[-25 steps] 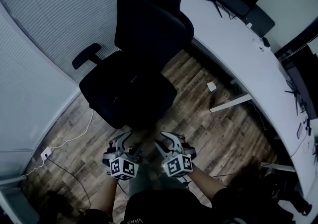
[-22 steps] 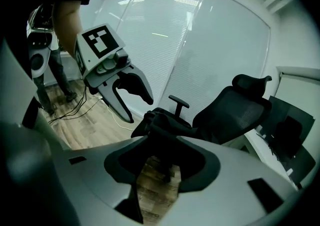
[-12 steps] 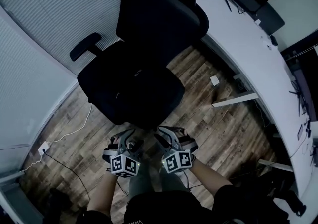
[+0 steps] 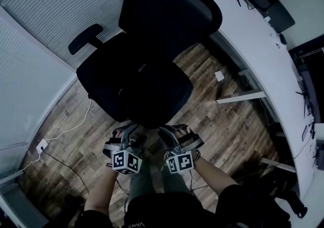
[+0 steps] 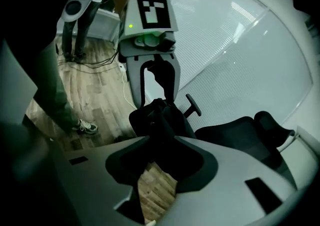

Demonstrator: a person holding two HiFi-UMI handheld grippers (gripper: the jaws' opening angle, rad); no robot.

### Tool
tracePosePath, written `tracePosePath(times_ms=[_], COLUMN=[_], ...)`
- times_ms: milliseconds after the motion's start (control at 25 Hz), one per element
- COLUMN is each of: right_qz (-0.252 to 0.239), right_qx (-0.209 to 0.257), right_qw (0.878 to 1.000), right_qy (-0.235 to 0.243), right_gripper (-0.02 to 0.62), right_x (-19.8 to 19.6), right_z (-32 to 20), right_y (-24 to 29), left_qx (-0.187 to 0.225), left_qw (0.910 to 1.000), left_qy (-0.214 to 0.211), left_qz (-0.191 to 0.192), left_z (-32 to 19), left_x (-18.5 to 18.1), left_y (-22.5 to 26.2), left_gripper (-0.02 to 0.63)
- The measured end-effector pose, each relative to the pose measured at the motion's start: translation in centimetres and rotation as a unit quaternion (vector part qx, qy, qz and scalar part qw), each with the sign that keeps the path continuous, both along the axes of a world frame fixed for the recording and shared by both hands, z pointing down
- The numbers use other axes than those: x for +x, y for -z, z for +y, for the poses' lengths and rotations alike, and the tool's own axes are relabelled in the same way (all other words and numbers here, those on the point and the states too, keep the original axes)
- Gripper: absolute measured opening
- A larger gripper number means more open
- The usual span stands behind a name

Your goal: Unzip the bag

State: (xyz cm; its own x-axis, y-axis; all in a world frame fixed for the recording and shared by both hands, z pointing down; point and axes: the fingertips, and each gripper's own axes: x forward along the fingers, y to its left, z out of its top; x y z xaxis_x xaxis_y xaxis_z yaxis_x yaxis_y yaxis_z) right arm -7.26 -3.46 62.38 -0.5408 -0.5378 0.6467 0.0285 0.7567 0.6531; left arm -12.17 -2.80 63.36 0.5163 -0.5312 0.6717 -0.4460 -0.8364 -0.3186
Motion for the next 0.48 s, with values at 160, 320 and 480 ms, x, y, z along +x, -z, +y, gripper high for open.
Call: tracePosePath(times_ms=[160, 320, 480], right_qz=[0.030, 0.025, -0.008], right_qx=[0.049, 0.075, 0.048], right_qw=[0.998, 0.997, 0.999], right_qy=[0.019, 0.018, -0.019], right_gripper=[0.133, 0.106, 0.081], right_x=[0.0, -0.1, 1.0], right_z=[-0.3, -0.2, -0.1], right_y=[-0.8, -0.8, -0.9], left_qx=[-0.003, -0.007, -0.006], left_qw=[1.0000, 0.9999, 0.9999], left_qy=[-0.003, -0.003, -0.006], left_qz=[0.004, 0.008, 0.007], left_z=[-0.3, -0.3, -0.5], left_x=[-0.1, -0.2, 0.6], left_y=[-0.5, -1.0, -1.2], left_gripper=[0.273, 0.273, 0.273])
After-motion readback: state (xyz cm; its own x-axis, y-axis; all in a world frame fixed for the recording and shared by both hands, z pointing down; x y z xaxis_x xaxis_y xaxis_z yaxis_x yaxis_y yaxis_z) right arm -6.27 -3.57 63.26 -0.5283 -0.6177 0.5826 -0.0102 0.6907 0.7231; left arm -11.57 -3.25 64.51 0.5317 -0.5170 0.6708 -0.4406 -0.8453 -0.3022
